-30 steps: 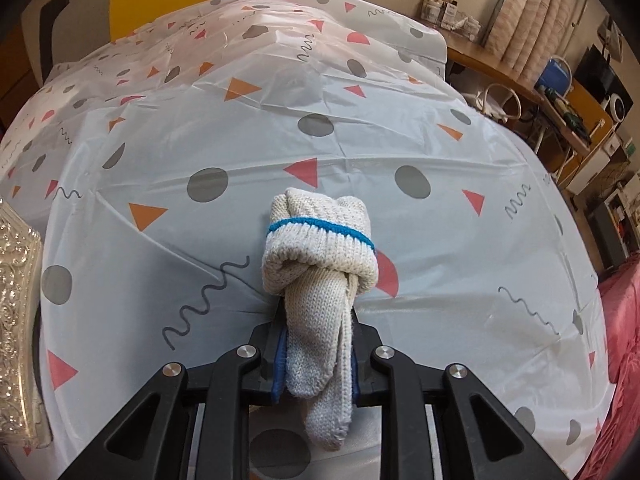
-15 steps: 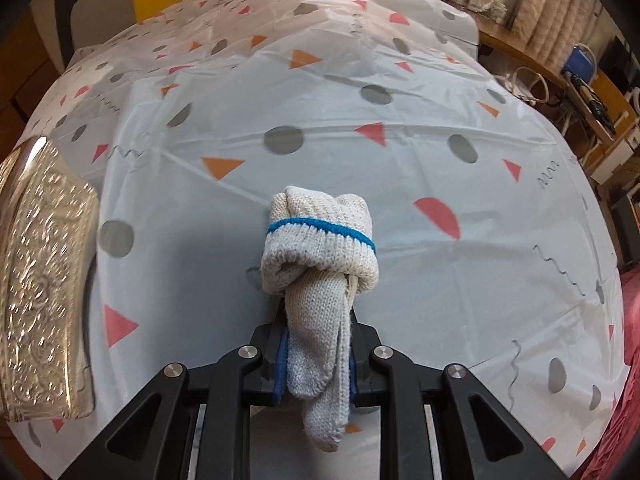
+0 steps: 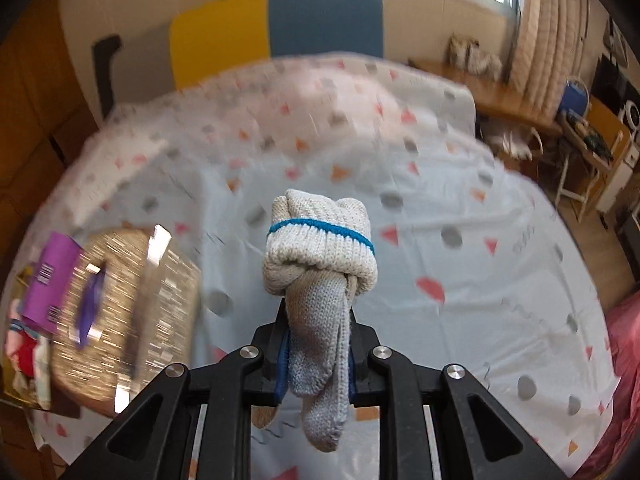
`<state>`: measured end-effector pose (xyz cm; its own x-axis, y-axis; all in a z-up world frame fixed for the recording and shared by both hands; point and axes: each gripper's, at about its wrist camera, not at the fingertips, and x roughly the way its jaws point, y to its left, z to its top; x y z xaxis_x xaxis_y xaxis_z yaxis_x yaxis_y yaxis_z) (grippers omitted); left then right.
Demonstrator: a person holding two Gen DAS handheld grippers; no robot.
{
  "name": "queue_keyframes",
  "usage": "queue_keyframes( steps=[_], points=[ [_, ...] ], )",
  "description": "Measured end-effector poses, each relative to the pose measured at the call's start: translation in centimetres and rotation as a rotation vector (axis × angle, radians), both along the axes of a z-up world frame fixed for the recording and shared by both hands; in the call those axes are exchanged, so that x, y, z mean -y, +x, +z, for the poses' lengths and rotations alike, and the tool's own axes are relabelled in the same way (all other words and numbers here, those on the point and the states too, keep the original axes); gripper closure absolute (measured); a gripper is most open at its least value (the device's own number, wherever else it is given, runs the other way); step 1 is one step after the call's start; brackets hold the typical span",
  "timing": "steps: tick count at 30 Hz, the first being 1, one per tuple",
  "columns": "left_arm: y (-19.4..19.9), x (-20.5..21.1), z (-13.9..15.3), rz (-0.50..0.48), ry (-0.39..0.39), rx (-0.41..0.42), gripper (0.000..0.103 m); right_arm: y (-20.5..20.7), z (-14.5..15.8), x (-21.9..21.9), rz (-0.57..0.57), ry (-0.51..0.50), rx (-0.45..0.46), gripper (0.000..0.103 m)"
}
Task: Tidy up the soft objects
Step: 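Lift the white socks and carry them toward the tray with the right gripper, then lower the white socks into the tray and open the right gripper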
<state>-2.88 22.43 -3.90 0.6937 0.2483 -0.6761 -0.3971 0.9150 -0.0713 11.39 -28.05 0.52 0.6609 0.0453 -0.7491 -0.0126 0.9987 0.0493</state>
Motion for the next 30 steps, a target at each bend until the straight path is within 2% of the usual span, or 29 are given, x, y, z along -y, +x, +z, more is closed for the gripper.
queue_keyframes(
  steps=[6,11,15,18,24,30],
  points=[
    [-0.4,-0.8,-0.2,0.022,-0.001,-0.001,0.025,-2.8,6.6,-8.3,0.223,0.019,0.164,0.083],
    [-0.6,-1.2,0.2,0.033,-0.001,0.009,0.025,-5.8,8.0,-19.7,0.488,0.05,0.2,0.083],
    [-0.9,-1.6,0.5,0.044,0.005,0.019,0.025,-7.1,5.0,-28.4,0.68,0.041,0.134,0.083],
    [-1.1,-2.0,0.5,0.05,0.009,0.018,0.025,-6.6,0.8,-33.1,0.751,0.049,0.027,0.083],
    [-1.1,-2.7,0.0,0.065,0.0,0.006,0.025,-4.6,-6.9,-39.1,0.785,0.076,-0.174,0.083],
    [-1.0,-3.0,-0.4,0.068,-0.007,-0.001,0.025,-2.5,-11.6,-41.6,0.763,-0.018,-0.237,0.083]
  ],
)
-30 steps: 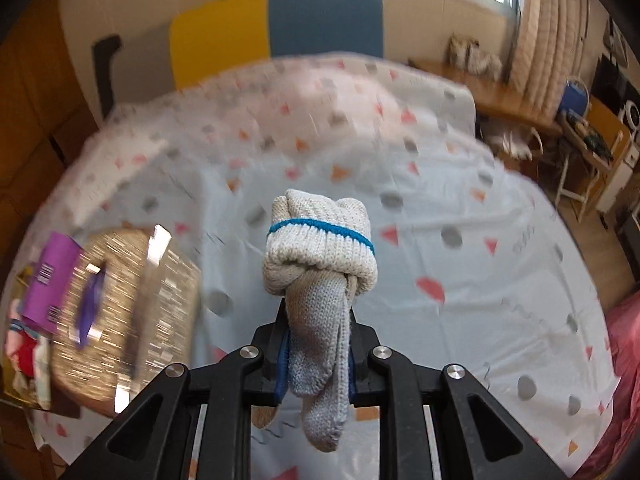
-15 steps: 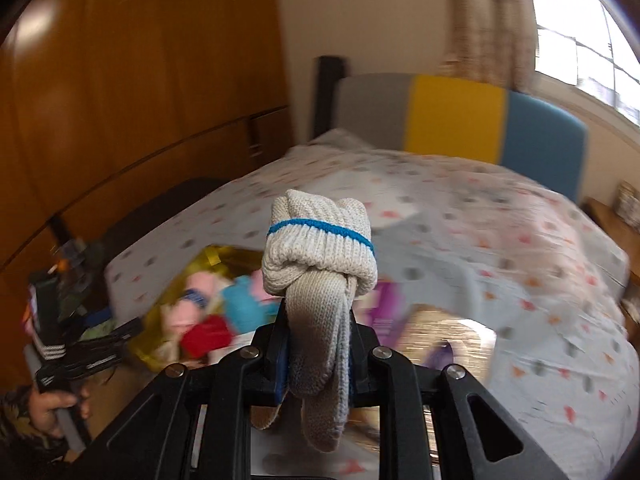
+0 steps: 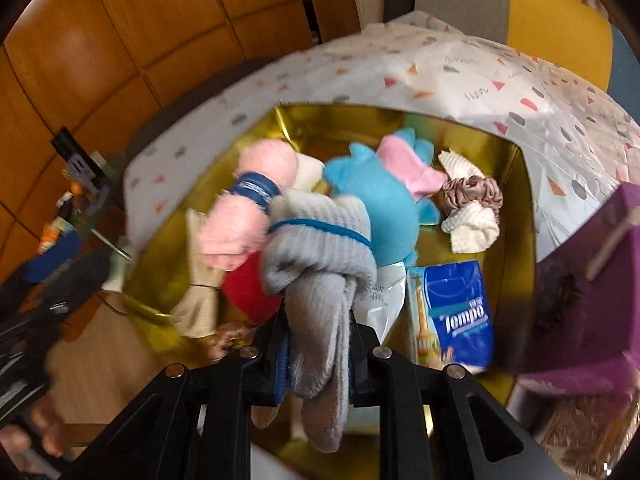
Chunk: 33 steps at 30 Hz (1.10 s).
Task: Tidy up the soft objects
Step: 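Lower the white socks into the tray and open the right gripper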
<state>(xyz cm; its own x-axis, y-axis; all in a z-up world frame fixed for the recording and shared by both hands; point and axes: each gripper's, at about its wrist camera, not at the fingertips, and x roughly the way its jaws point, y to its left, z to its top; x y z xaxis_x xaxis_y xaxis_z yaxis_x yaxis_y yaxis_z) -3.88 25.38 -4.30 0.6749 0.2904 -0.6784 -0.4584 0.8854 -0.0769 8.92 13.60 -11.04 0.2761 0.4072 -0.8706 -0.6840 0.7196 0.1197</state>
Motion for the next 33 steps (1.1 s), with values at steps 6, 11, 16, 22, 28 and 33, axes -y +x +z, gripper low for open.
queue_keyframes(
  steps=[6,11,16,22,28,33],
  points=[
    [0.0,-0.1,-0.2,-0.001,-0.008,-0.004,0.025,2.0,-1.6,-0.5,-0.052,-0.082,0.016,0.085],
    [0.0,-0.3,-0.1,0.004,-0.008,0.001,0.025,1.7,-1.3,0.5,-0.057,-0.028,0.001,0.075],
    [0.0,-0.3,0.0,0.008,-0.012,0.001,0.024,0.5,0.6,2.6,-0.072,0.023,0.039,0.065],
    [0.1,-0.1,-0.1,0.001,-0.011,-0.002,0.023,-1.0,2.3,4.3,-0.095,0.054,0.098,0.065],
    [0.1,0.2,0.0,-0.002,-0.007,0.0,0.022,-2.9,3.3,5.4,-0.079,0.081,0.172,0.069],
    [0.1,0.9,0.6,-0.012,0.014,0.006,0.018,-2.2,1.5,4.1,-0.062,0.016,0.146,0.077]
  ],
)
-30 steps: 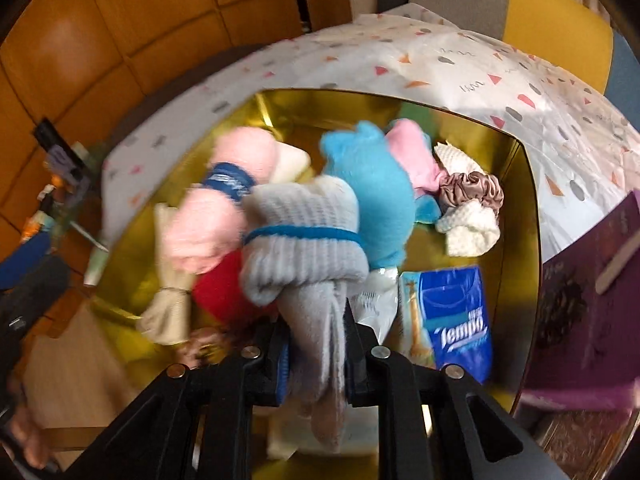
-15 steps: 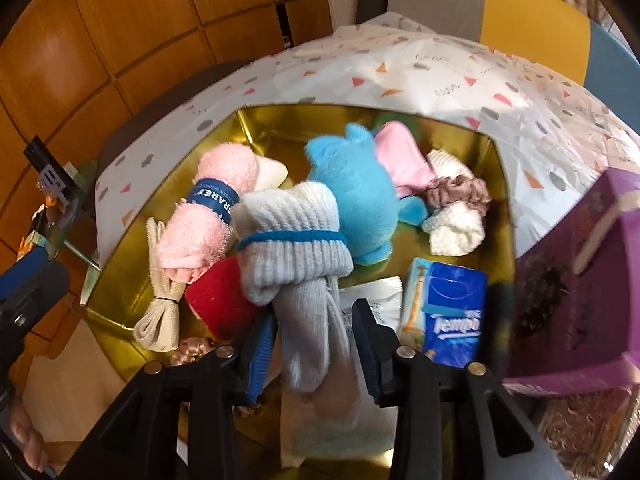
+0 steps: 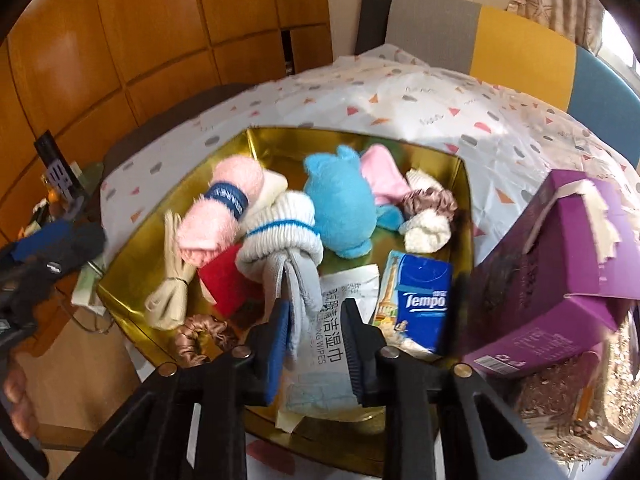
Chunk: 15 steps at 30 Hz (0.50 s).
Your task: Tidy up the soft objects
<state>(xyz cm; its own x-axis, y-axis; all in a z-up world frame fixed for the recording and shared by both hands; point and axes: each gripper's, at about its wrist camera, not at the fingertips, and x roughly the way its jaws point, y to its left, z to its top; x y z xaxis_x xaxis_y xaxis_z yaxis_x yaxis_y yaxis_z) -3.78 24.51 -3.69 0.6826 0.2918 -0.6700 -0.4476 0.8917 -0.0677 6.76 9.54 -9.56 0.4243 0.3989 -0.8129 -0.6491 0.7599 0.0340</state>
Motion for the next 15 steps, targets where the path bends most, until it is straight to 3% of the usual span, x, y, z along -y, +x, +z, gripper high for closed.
queue_keyframes(
  steps=[6,12,15],
  points=[
    [-0.3,1.1,0.8,-0.014,0.031,0.029,0.01,-0.6,0.6,0.8,-0.029,0.035,0.026,0.076],
    [-0.7,2.1,1.4,-0.011,0.054,0.046,0.0,-2.7,3.4,3.1,-0.127,0.085,0.159,0.065],
    [-1.0,2.8,1.7,-0.014,0.061,0.057,0.0,-3.3,4.3,4.2,-0.191,0.087,0.2,0.064]
  ],
)
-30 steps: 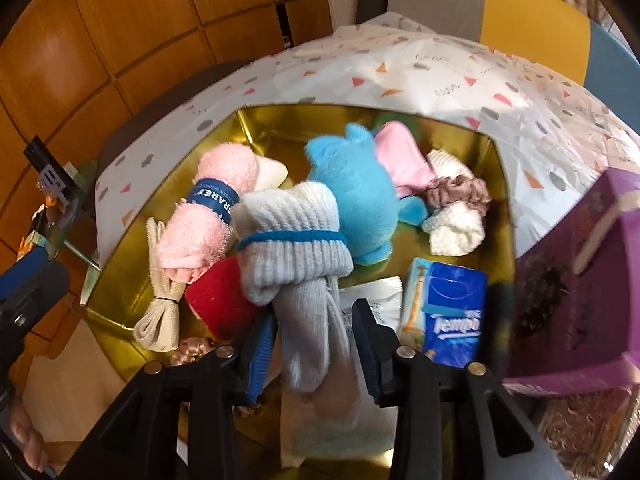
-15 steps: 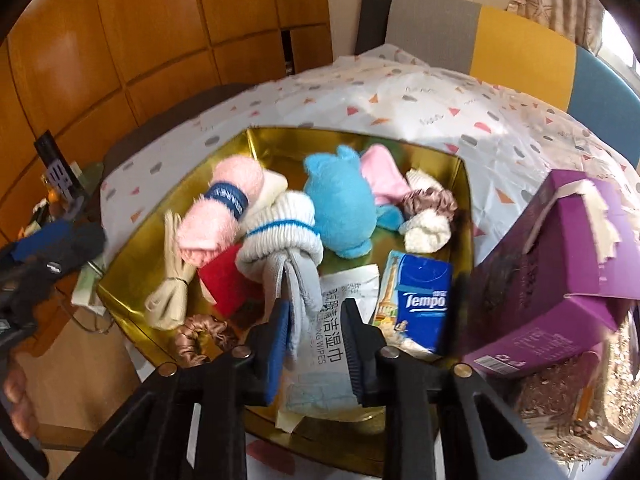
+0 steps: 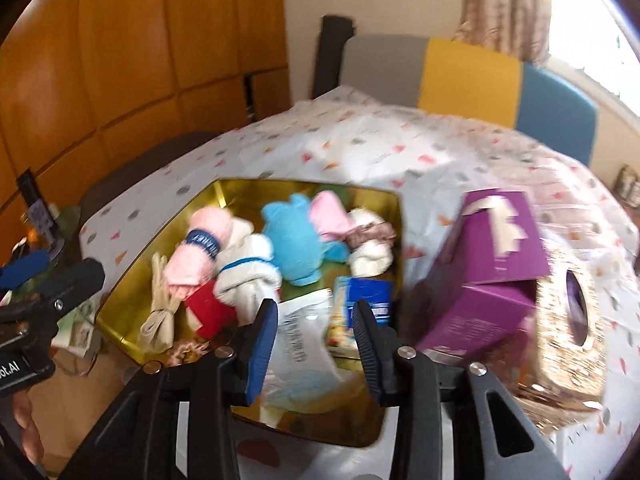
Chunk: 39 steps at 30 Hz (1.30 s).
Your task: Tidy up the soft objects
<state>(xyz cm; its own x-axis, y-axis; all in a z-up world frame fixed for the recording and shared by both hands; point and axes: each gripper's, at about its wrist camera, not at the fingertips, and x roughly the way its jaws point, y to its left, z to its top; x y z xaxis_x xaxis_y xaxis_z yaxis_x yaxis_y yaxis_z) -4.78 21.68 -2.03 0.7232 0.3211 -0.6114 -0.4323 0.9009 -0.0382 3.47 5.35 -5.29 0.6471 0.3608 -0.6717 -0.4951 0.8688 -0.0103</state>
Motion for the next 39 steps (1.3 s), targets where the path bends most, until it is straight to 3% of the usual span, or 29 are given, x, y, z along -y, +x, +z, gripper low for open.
queue_keyframes(
  steps=[11,39],
  points=[
    [-0.7,2.1,0.6,-0.008,0.041,0.019,0.0,-1.0,0.9,3.4,-0.125,0.017,0.028,0.064],
    [-0.8,2.8,0.7,-0.013,0.055,0.013,0.0,-1.5,1.0,3.9,-0.14,0.033,0.031,0.064]
  ],
)
